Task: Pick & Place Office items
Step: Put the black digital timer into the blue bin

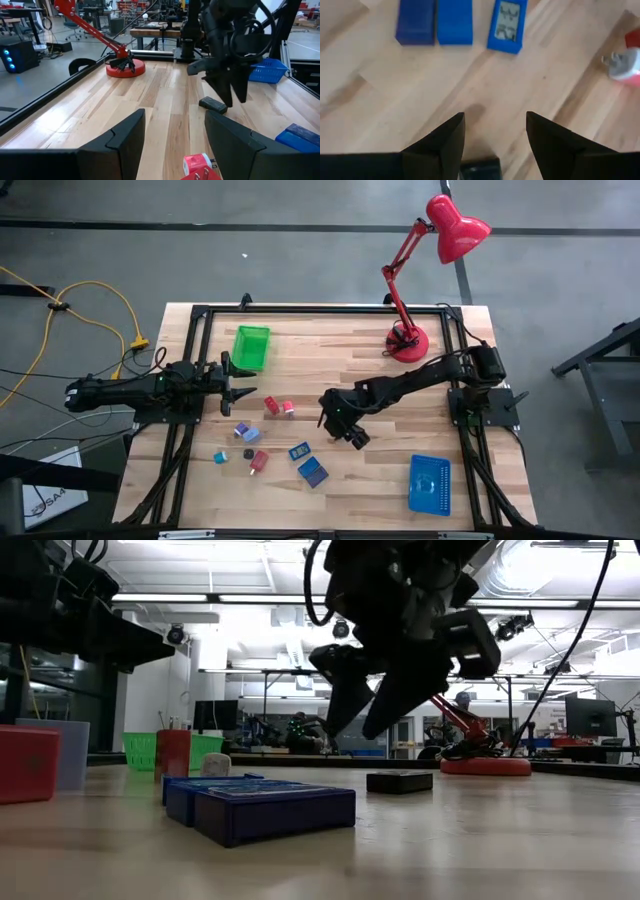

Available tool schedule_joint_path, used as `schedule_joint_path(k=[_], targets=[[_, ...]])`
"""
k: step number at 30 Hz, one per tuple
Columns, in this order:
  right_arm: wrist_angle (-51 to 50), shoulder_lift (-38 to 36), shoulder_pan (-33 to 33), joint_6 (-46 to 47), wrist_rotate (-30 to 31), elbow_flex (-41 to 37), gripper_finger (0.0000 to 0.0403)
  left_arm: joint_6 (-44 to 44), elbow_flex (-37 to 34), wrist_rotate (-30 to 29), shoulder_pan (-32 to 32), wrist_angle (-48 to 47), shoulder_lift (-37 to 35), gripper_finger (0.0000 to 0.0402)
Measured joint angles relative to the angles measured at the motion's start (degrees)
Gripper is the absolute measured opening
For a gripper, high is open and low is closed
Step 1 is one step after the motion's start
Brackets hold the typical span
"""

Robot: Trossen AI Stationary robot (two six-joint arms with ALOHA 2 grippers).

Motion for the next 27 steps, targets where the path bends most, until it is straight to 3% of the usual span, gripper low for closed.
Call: schedule_joint_path(k=[27], targets=[[-4.4, 0.0, 0.5, -0.5, 0.5, 0.0, 0.0197, 0.0, 0.0, 0.0, 0.0, 0.0, 0.0, 0.0199]])
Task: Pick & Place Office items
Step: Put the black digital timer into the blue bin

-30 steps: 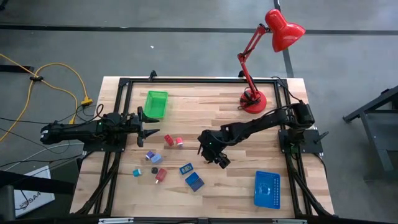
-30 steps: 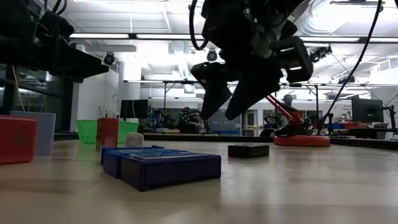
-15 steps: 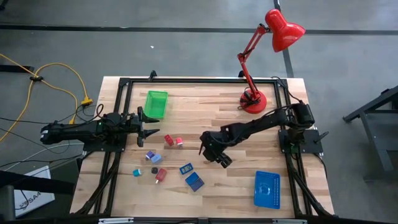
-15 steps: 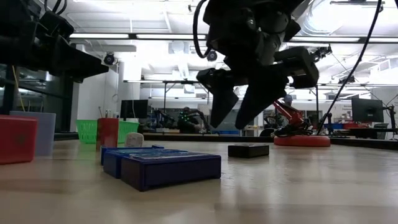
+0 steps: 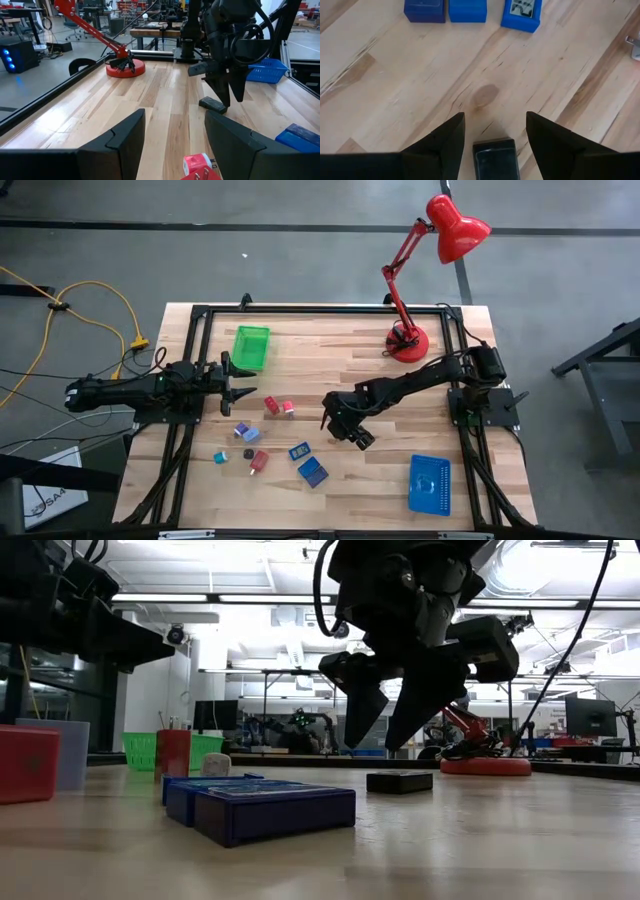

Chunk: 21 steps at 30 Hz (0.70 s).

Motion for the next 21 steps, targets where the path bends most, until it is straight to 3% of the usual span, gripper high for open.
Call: schedule_joint_path(k=[14, 21], targets=[[-0.3, 0.0, -0.2, 0.0, 0.0, 0.0, 0.0199, 0.0, 0.0, 0.0, 0.0, 0.0, 0.0, 0.0199], [-0.3, 0.0, -0.2, 0.0, 0.0, 0.0, 0.0248, 0.0, 0.0, 0.0, 0.0, 0.0, 0.0, 0.0199]])
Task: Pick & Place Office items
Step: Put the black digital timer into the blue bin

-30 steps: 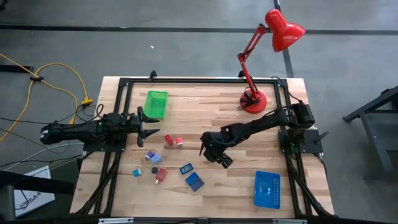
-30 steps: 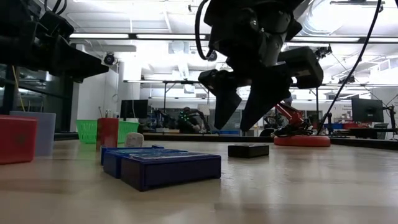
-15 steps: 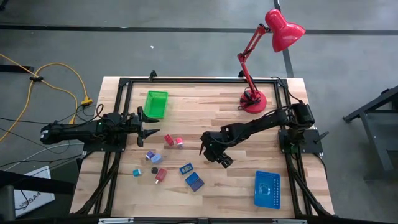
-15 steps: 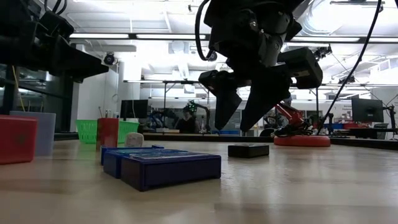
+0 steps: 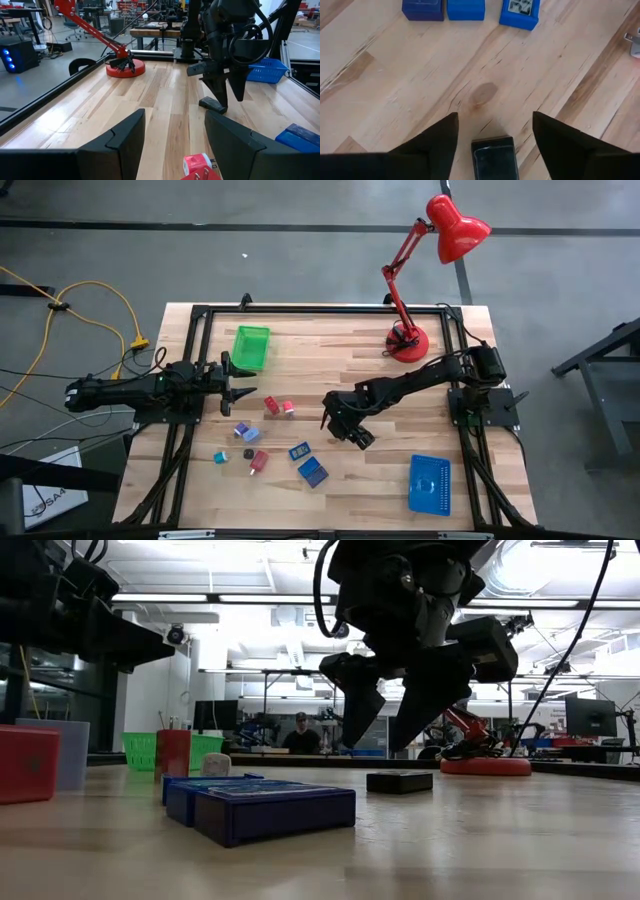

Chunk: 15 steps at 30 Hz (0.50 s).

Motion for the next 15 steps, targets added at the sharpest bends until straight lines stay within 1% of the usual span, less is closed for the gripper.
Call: schedule_joint_path(k=[4, 8, 15], targets=[[-1.0, 0.0, 0.0, 0.0, 1.2, 0.0, 0.0266, 0.0, 0.0, 0.0, 0.0, 0.0, 0.0, 0.0199], [-1.7, 1.4, 0.0, 0.0, 2.9, 0.0, 0.0267, 0.0, 0.0, 0.0, 0.0, 0.0, 0.0, 0.0199], [-2.0, 4.4, -0.2, 0.0, 3.1, 0.0, 0.0265, 0.0, 0.0, 0.0, 0.0, 0.1, 0.0, 0.0199]])
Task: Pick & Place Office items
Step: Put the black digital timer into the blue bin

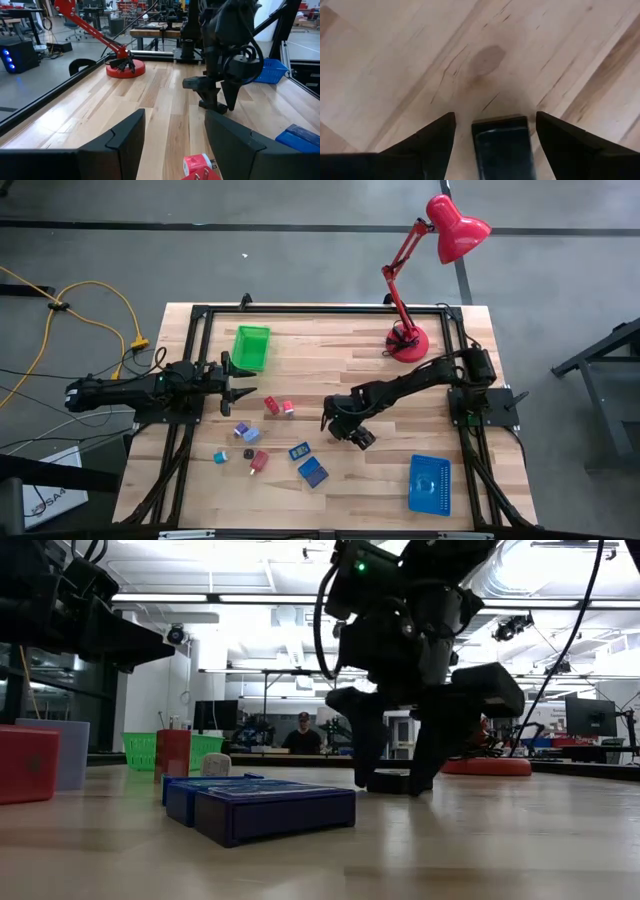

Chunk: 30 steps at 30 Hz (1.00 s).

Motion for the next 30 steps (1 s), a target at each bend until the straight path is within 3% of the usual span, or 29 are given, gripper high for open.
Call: schedule_joint_path(k=[23, 30], targets=[[-3.7, -0.7, -2.8, 0.0, -1.2, 0.0, 0.0264, 0.0, 0.0, 0.0, 0.0, 0.1, 0.0, 0.0199], [-3.5, -0.8, -2.8, 0.0, -0.2, 0.0, 0.0235, 0.0, 0.0, 0.0, 0.0, 0.1, 0.0, 0.0199]])
